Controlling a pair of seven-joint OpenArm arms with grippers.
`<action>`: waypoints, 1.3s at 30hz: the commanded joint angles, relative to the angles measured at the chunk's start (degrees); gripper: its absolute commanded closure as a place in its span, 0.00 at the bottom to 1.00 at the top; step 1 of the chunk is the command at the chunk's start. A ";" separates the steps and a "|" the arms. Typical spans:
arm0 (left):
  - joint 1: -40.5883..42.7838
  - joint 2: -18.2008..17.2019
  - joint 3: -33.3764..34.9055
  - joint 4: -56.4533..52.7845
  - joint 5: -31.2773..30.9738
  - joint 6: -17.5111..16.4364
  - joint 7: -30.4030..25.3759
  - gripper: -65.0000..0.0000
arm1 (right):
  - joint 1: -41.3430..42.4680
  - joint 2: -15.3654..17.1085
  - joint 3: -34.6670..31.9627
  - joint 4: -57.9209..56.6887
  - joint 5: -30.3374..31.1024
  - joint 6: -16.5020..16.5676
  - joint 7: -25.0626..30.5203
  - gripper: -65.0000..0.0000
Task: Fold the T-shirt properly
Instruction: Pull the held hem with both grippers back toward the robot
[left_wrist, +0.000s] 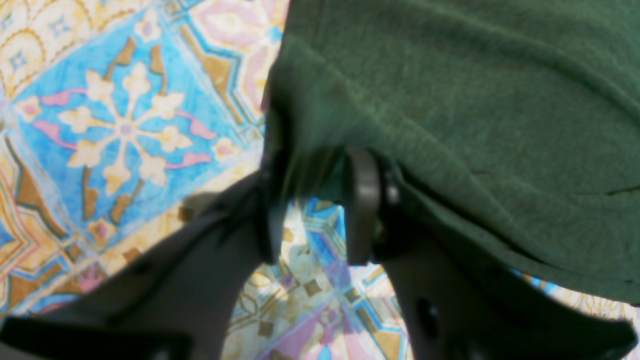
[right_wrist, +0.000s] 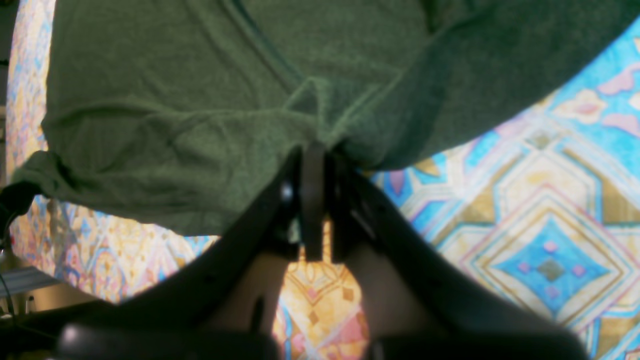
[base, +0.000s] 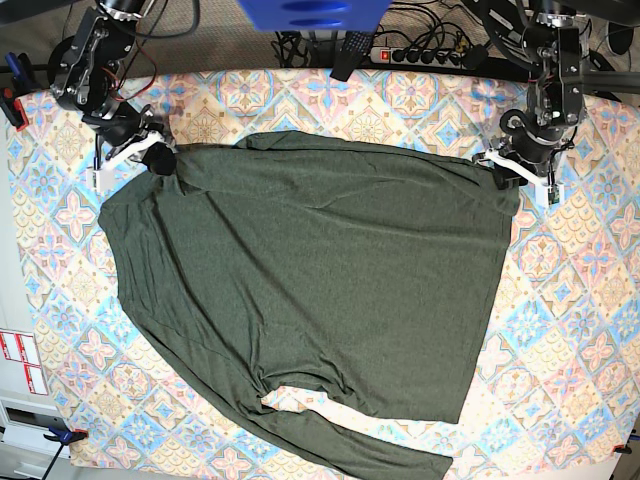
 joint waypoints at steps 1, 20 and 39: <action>-0.22 -0.59 -0.20 0.60 0.38 -0.24 -1.02 0.62 | 0.11 0.58 0.19 1.11 1.01 0.48 0.94 0.99; -1.46 1.17 -2.05 -6.96 -0.24 -0.24 -1.11 0.55 | 0.29 0.58 0.19 1.02 1.01 0.48 0.94 0.99; -6.47 2.40 0.42 -10.39 -0.06 -0.24 -1.02 0.56 | 0.29 0.58 0.19 1.02 1.01 0.48 0.85 0.99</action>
